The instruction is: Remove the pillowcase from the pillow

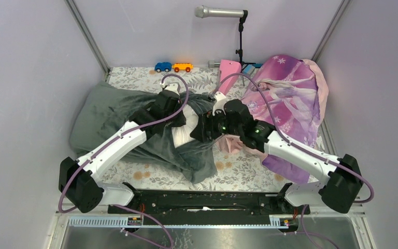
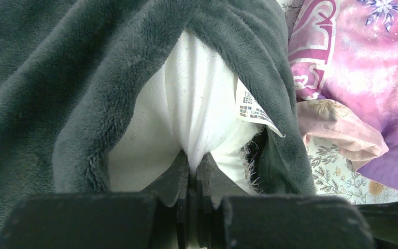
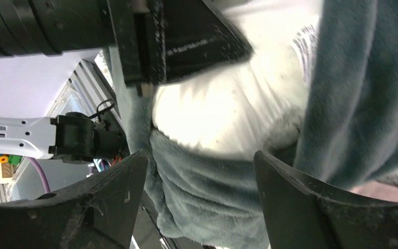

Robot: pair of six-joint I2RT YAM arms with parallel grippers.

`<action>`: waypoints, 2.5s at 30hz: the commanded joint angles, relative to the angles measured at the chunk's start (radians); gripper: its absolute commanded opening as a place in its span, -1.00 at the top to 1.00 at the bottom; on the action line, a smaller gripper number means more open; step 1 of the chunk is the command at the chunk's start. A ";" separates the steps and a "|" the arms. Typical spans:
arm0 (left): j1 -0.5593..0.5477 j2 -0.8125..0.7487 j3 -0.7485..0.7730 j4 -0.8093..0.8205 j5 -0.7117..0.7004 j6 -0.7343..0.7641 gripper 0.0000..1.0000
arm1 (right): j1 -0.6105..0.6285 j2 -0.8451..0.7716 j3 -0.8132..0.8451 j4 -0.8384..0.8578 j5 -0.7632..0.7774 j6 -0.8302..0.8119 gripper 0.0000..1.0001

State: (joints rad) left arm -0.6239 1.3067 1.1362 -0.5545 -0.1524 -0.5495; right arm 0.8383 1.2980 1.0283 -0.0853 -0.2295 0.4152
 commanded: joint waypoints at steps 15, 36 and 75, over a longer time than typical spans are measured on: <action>0.087 0.091 0.184 0.094 -0.075 0.064 1.00 | 0.093 0.168 -0.287 0.151 -0.201 0.021 -0.25; 0.140 -0.150 0.178 -0.127 0.003 0.115 1.00 | -0.009 0.150 -0.329 0.231 0.091 0.168 -0.68; 0.139 -0.259 0.017 -0.111 0.321 0.214 1.00 | -0.085 0.436 0.357 -0.148 0.438 -0.061 -0.56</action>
State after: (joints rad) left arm -0.4870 1.1267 1.1439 -0.7258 0.1371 -0.3492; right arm 0.8162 1.6867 1.3262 -0.1406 0.0414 0.3542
